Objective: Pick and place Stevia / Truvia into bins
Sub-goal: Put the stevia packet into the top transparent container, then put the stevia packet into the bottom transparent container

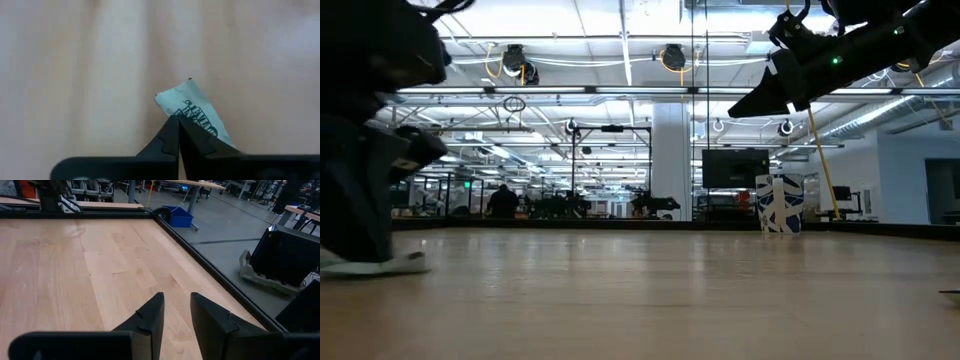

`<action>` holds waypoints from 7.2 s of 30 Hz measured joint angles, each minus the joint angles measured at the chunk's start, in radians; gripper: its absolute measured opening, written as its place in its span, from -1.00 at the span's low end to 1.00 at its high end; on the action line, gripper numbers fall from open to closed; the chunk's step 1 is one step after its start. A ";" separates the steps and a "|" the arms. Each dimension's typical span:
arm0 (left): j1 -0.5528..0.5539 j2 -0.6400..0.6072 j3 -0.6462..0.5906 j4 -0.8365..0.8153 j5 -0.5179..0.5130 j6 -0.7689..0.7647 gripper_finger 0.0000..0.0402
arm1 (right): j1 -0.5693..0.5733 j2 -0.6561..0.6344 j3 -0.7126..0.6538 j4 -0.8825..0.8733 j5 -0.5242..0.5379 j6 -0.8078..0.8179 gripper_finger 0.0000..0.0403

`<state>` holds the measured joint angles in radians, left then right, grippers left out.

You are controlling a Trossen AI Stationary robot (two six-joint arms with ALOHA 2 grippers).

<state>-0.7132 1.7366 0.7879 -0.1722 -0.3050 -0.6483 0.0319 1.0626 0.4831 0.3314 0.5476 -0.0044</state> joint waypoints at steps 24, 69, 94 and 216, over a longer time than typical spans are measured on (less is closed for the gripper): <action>-0.085 -0.611 0.001 -0.684 0.351 -0.393 -0.99 | 0.000 0.000 0.000 0.000 0.000 0.000 -0.55; -0.097 -0.401 -0.062 -0.757 0.394 -0.770 -0.56 | 0.000 0.000 0.000 -0.007 -0.079 -0.068 -0.46; 0.019 -0.613 0.153 -0.744 -0.162 -0.271 -0.39 | 0.154 0.000 0.001 0.159 -0.446 0.015 -0.44; 0.322 -0.611 0.151 -0.735 -0.263 0.112 -0.39 | 0.756 -0.116 0.000 -0.702 -1.119 2.078 -0.98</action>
<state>-0.3912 1.1259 0.9394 -0.9075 -0.5682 -0.5360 0.7876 0.9466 0.4831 -0.3710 -0.5717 2.0736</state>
